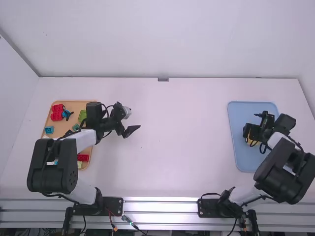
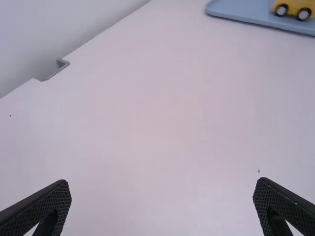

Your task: Assemble lego blocks to make yellow taxi

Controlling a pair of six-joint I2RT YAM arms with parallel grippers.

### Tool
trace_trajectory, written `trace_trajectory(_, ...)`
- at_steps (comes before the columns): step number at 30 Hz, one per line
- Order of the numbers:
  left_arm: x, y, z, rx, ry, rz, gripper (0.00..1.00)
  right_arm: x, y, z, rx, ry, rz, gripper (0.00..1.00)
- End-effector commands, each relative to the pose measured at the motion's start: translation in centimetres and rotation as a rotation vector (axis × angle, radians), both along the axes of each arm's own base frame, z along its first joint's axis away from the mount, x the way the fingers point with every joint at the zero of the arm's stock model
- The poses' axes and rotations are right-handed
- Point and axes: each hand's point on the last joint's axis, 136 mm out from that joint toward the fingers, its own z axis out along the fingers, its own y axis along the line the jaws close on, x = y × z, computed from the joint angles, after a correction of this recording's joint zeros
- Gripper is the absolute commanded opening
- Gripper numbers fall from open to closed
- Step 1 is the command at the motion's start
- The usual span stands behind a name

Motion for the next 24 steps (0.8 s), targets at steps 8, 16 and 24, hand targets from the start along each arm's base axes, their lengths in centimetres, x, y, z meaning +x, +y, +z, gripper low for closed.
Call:
trace_trajectory(8,1.8,2.6,3.1,-0.075,0.124,0.353,0.99,2.9,3.3,10.4,-0.105,-0.006,-0.013,0.99)
trace_trajectory(16,-2.2,4.7,8.1,0.03,0.106,0.65,0.99,3.1,14.7,14.6,-0.082,0.013,0.251,0.99)
trace_trajectory(24,-8.9,4.8,11.9,0.018,0.077,0.656,0.99,0.8,25.0,13.9,-0.075,0.078,0.537,0.99)
